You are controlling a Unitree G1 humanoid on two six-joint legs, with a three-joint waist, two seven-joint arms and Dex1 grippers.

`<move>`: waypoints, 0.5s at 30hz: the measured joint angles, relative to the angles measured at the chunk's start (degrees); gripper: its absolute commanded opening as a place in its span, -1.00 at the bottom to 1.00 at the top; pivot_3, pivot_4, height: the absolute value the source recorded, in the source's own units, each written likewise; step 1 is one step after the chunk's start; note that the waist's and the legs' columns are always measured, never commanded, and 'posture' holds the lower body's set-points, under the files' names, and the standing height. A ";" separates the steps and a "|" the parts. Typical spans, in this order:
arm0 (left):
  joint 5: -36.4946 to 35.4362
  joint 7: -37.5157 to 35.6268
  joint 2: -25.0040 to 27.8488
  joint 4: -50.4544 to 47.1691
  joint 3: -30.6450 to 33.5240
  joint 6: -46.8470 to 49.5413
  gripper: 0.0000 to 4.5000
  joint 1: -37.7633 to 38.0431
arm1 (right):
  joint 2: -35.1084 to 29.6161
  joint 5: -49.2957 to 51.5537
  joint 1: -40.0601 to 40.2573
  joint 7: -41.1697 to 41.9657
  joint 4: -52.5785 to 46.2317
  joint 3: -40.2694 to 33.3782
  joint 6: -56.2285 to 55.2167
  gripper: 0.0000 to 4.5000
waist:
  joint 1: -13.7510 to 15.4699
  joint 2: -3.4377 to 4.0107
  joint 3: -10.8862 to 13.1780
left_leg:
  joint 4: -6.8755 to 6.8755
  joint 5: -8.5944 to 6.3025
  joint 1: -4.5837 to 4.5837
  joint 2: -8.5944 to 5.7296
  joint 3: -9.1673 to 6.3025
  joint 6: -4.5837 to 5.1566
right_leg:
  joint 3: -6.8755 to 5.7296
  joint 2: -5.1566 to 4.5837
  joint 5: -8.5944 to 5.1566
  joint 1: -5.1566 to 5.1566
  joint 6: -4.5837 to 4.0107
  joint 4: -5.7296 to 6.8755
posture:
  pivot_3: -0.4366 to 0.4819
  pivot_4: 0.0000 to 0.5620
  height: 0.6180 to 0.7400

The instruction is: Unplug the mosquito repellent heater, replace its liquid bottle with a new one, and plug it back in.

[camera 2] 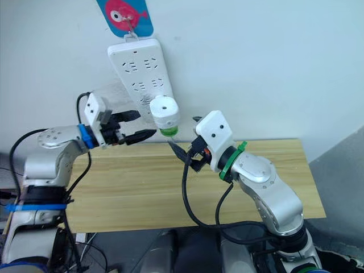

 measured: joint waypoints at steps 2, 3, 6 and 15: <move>-1.95 1.36 0.34 -6.19 2.59 1.64 0.80 5.63 | 0.36 0.51 0.26 0.48 0.10 0.46 -1.08 0.60 | 0.28 0.00 0.00 | -0.02 0.00 0.00 0.01 0.01 0.00 | 0.01 -0.01 0.00 0.00 0.00 0.00 | 0.12 -0.06 1.00; -2.96 2.27 0.17 -9.15 3.58 2.68 0.80 8.21 | 0.59 0.57 0.32 0.69 0.29 0.55 -1.65 0.44 | 0.55 -0.01 0.00 | -0.02 0.01 0.00 0.02 -0.01 -0.01 | -0.02 0.00 0.00 0.00 0.00 0.02 | 0.13 -0.07 1.00; -5.54 6.27 -2.16 -18.73 7.17 4.13 0.80 16.15 | 1.29 0.64 0.68 1.21 0.89 1.05 -3.25 -0.03 | 1.05 -0.07 -0.05 | -0.01 0.01 0.01 0.03 0.01 -0.03 | 0.01 -0.02 0.00 0.04 0.01 -0.02 | 0.16 -0.07 1.00; 1.53 20.14 -17.14 -41.33 5.75 -9.19 0.80 43.17 | 4.06 -0.47 -0.61 0.75 7.79 3.54 -8.06 -0.98 | 2.86 -0.27 -0.19 | -0.18 0.11 0.17 0.05 0.05 -0.19 | 0.07 0.01 -0.02 0.10 -0.02 -0.12 | 0.19 -0.10 1.00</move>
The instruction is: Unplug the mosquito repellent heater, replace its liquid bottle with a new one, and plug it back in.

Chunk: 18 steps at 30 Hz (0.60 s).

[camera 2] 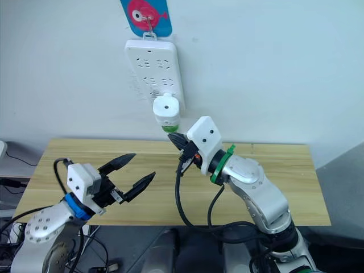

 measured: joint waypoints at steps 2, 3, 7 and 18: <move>1.60 2.16 -1.27 -0.79 -1.40 -1.38 0.80 0.55 | 0.90 -0.69 -2.02 -1.02 1.54 0.08 -0.25 -0.98 | 0.03 -0.10 -0.08 | -0.01 0.00 0.00 -0.01 0.07 0.00 | 0.05 0.00 0.00 0.01 0.01 -0.07 | 0.19 -0.10 1.00; 2.15 2.74 -1.51 -0.95 -2.06 -1.71 0.80 0.69 | 1.17 -1.25 -2.84 -1.50 2.21 0.05 -0.31 -0.98 | 0.03 -0.16 -0.11 | -0.06 0.00 0.00 -0.01 0.07 0.00 | 0.04 0.00 0.00 0.01 0.00 -0.10 | 0.19 -0.10 1.00; 2.69 3.97 -1.52 -1.85 -3.97 -2.45 0.80 0.92 | 1.32 -2.07 -4.19 -2.36 4.08 -0.60 -0.36 -0.98 | 0.11 -0.22 -0.15 | -0.23 0.00 0.00 0.00 0.07 0.00 | 0.01 -0.01 0.01 0.00 -0.01 -0.22 | 0.18 -0.14 1.00; 2.96 5.46 -0.36 -0.21 -4.90 -2.76 0.80 -0.93 | 1.94 -1.95 -5.12 -1.76 5.66 0.30 0.59 -0.98 | 0.46 -0.26 -0.20 | -0.23 0.00 0.02 0.00 0.06 0.00 | -0.01 -0.01 0.02 0.00 -0.02 -0.20 | 0.20 -0.18 1.00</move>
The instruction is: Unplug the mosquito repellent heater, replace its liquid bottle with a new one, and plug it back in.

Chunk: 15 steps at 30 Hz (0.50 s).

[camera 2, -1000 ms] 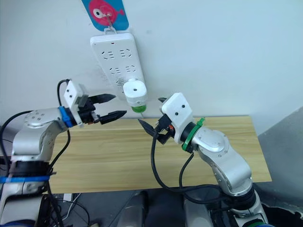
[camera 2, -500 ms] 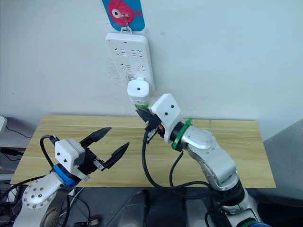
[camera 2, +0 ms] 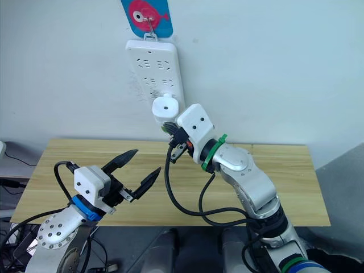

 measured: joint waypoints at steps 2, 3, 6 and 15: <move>0.00 0.06 0.04 0.01 0.00 -0.27 0.80 -0.01 | 0.06 -0.02 0.00 -0.05 0.02 0.18 0.02 -0.98 | 0.03 0.00 0.00 | 0.00 0.00 0.00 0.00 0.00 0.00 | 0.00 0.00 0.00 0.00 0.00 0.00 | 0.20 -0.18 1.00; 0.00 0.11 0.11 0.02 0.00 -0.57 0.80 -0.01 | 0.16 -0.18 0.00 -0.20 0.11 0.48 0.02 -0.98 | 0.03 0.00 0.00 | 0.00 0.00 0.00 0.00 0.00 0.00 | 0.00 0.00 0.00 0.00 0.00 0.00 | 0.20 -0.18 1.00; 0.00 0.38 0.27 0.15 -0.02 -0.89 0.80 -0.15 | 0.84 -0.73 0.00 -1.00 1.33 1.04 0.02 -0.98 | 0.04 0.00 -0.03 | 0.00 0.00 0.01 0.00 0.00 0.00 | 0.00 0.00 0.00 0.00 0.00 0.01 | 0.19 -0.18 1.00; 0.00 0.64 0.56 0.78 -0.08 -1.00 0.80 -0.78 | 1.64 -2.12 -0.06 -2.20 3.16 0.87 0.13 -0.98 | 0.06 -0.03 -0.06 | 0.00 0.00 0.01 0.00 0.00 -0.01 | -0.01 0.00 0.00 0.00 0.00 0.03 | 0.19 -0.19 1.00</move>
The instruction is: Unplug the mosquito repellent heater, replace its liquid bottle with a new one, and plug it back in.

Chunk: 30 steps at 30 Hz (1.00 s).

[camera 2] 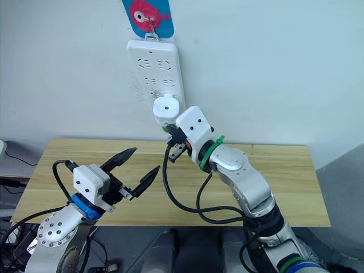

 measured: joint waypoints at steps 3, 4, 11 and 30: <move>0.00 0.01 0.03 0.00 -0.01 -0.01 0.80 -0.03 | 0.45 0.00 0.00 -0.30 0.04 -0.13 0.00 -0.98 | 0.00 -0.01 -0.01 | 0.00 0.00 0.00 0.00 0.00 0.00 | 0.00 0.00 0.00 0.00 0.00 0.01 | 0.19 -0.19 1.00; 0.00 0.01 0.04 0.00 -0.01 -0.01 0.80 -0.04 | 0.59 0.02 0.00 -0.34 0.09 -0.20 0.00 -0.98 | 0.00 -0.01 -0.01 | 0.00 0.00 0.00 0.00 0.00 0.00 | -0.01 0.00 0.00 0.00 0.00 0.01 | 0.19 -0.19 1.00; 0.00 -0.05 0.06 0.00 -0.52 -0.01 0.80 0.01 | 2.55 1.29 -0.02 -0.43 1.01 -2.15 1.15 -0.98 | 0.00 -0.01 -0.05 | 0.02 0.01 0.03 0.00 -0.01 -0.01 | -0.01 0.00 0.00 0.00 0.00 0.10 | 0.18 -0.20 1.00; -6.65 -14.10 15.22 9.00 1.86 2.39 1.00 -2.06 | -23.28 11.30 11.51 21.43 -12.41 -5.95 -1.41 -0.26 | 0.21 -0.12 -1.33 | -0.01 0.02 0.09 -0.02 -0.02 0.00 | -0.07 0.00 -0.02 0.06 -0.04 0.09 | 0.18 -0.34 1.00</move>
